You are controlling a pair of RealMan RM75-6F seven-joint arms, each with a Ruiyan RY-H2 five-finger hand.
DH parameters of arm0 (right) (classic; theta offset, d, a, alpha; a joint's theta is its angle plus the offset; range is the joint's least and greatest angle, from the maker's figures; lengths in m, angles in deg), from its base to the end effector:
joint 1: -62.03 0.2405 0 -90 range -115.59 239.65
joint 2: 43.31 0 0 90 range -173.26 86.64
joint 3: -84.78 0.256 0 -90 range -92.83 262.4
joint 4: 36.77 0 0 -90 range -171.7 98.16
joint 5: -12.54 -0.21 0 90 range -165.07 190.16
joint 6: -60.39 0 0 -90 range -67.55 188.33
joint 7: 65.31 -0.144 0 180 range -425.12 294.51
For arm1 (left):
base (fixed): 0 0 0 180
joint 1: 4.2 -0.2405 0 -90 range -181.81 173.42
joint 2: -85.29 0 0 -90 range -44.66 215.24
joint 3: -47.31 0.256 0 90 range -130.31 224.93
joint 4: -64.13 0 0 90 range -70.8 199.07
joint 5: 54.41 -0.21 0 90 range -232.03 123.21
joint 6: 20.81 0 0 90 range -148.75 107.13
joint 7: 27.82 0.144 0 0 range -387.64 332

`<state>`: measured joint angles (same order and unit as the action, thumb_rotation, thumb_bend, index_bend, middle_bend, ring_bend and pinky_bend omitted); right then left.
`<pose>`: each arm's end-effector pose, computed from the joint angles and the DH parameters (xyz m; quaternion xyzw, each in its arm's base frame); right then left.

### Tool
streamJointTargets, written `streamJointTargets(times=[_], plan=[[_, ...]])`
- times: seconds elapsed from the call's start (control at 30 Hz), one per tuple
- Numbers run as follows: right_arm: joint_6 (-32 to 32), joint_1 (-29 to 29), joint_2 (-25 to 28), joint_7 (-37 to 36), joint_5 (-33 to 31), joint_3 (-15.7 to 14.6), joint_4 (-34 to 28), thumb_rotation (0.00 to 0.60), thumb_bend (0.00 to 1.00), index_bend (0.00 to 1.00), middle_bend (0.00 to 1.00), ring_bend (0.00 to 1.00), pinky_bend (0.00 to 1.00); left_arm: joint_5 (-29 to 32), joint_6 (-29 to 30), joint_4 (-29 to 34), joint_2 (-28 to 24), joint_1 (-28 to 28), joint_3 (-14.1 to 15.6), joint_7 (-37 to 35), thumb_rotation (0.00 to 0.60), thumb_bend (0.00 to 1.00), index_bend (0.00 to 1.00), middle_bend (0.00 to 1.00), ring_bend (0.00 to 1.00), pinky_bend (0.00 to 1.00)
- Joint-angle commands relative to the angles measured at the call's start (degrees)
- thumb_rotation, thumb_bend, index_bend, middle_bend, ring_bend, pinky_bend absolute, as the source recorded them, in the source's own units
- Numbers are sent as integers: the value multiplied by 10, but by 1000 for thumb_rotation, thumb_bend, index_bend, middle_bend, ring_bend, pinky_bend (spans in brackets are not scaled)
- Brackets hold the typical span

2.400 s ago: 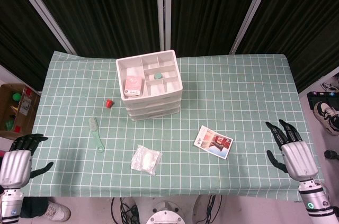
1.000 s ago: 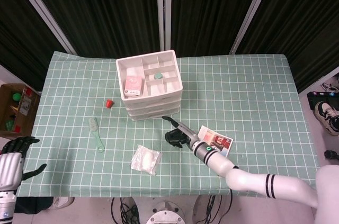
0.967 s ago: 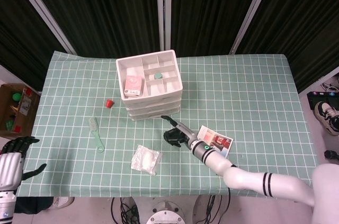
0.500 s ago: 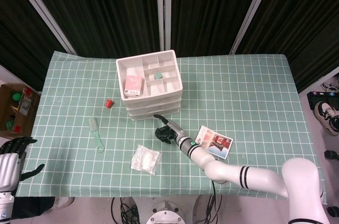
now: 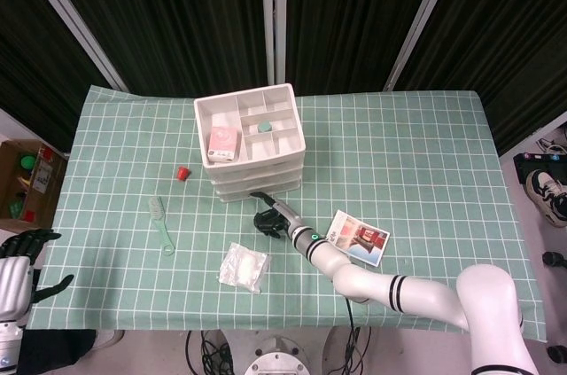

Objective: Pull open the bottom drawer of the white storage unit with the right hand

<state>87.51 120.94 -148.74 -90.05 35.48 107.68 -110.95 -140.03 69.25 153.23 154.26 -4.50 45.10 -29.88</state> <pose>-0.0414 -0.3471 -0.1323 0.3651 -0.8653 0.3387 0.0563 -0.3263 0.1499 0.1471 -0.5464 -0.4108 -0.4016 0.6094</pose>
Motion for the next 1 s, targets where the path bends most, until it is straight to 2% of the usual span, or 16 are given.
streamJointTargets(times=[0.03, 0.3, 0.43, 0.87, 0.93, 1.0], plan=[[-2, 3, -4, 3, -1, 0, 6, 600, 676, 89, 764, 761, 928, 0, -1, 1, -1, 0, 0, 1, 600, 30, 303, 251, 202, 202], [-7, 4, -5, 10, -5, 0, 11, 600, 680, 219, 764, 760, 928, 0, -2, 2, -2, 0, 0, 1, 600, 31, 303, 251, 202, 202], [-7, 1, 0, 13, -6, -2, 4, 600, 681, 237, 764, 760, 928, 0, -2, 2, -2, 0, 0, 1, 600, 31, 304, 251, 202, 202], [18, -28, 51, 37, 6, -34, -95, 600, 681, 235, 764, 758, 928, -2, -2, -1, 1, 1, 1, -1, 600, 31, 303, 251, 202, 202], [24, -33, 62, 42, 12, -39, -115, 600, 681, 193, 763, 757, 928, -3, -2, -1, 1, 1, 1, -1, 600, 30, 303, 250, 202, 202], [31, -38, 74, 50, 25, -42, -134, 600, 681, 103, 760, 758, 928, -4, -2, -1, 1, 1, 1, -2, 600, 30, 303, 251, 202, 202]])
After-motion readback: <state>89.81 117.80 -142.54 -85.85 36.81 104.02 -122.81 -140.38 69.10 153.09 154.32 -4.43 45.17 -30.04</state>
